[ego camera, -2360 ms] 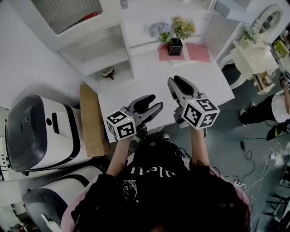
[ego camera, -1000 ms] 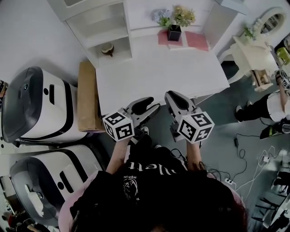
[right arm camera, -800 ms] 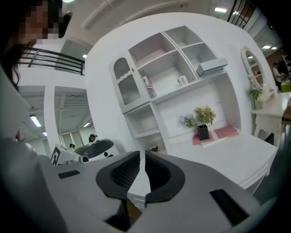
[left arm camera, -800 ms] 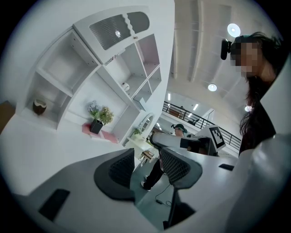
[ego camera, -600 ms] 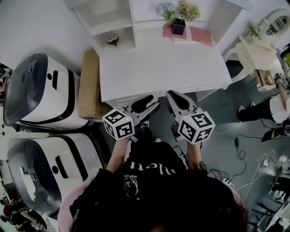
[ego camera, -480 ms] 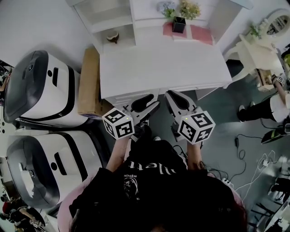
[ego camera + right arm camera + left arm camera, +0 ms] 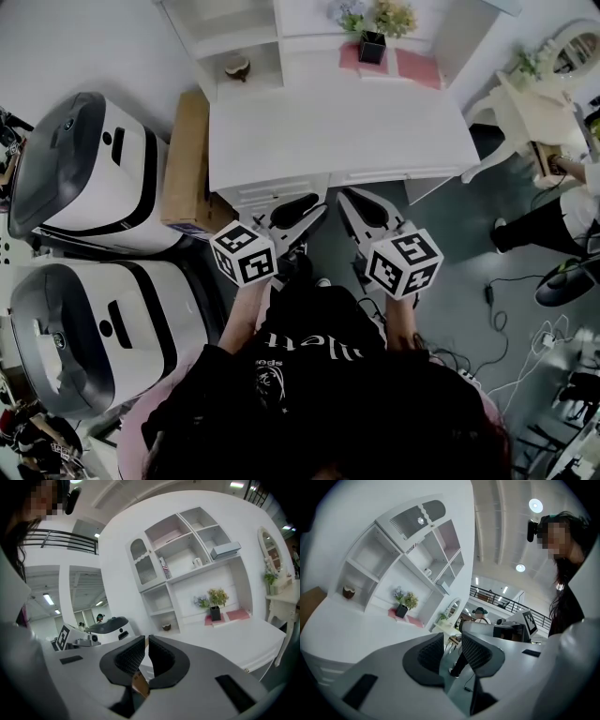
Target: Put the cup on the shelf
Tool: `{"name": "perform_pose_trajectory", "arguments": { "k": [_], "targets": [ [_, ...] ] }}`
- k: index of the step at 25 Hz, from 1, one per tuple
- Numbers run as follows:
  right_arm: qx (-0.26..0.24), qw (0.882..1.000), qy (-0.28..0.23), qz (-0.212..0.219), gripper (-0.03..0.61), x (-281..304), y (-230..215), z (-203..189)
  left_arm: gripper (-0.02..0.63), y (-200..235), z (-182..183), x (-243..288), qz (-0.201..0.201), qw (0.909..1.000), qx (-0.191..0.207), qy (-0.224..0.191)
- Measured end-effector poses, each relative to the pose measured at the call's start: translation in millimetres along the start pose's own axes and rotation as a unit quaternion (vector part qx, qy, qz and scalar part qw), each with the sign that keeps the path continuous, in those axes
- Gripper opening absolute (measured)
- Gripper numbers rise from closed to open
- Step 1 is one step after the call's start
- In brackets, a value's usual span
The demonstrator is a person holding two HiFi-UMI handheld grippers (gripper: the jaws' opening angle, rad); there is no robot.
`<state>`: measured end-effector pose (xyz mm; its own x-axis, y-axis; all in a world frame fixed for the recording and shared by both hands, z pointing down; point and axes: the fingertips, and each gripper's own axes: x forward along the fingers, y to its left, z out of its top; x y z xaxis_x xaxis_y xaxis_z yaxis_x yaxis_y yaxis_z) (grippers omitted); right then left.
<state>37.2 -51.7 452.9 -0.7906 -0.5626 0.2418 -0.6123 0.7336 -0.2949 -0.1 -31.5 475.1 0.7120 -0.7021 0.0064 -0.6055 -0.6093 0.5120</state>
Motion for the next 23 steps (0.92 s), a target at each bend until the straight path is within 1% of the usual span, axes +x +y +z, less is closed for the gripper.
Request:
{"name": "perform_pose_trajectory", "arguments": {
  "k": [5,11,23],
  "targets": [
    [-0.005,1.000,0.001,0.003,0.060,-7,6,-1,0.124,-7,-2,-4,-0.001,1.0000,0.002,-0.002],
    [-0.027,1.000,0.003,0.000,0.060,-15,11,-1,0.121,-16,-6,-4,-0.003,1.0000,0.004,0.000],
    [-0.025,1.000,-0.006,0.006,0.060,-25,13,-2,0.121,-28,-11,-6,-0.004,1.0000,0.007,0.002]
  ]
}}
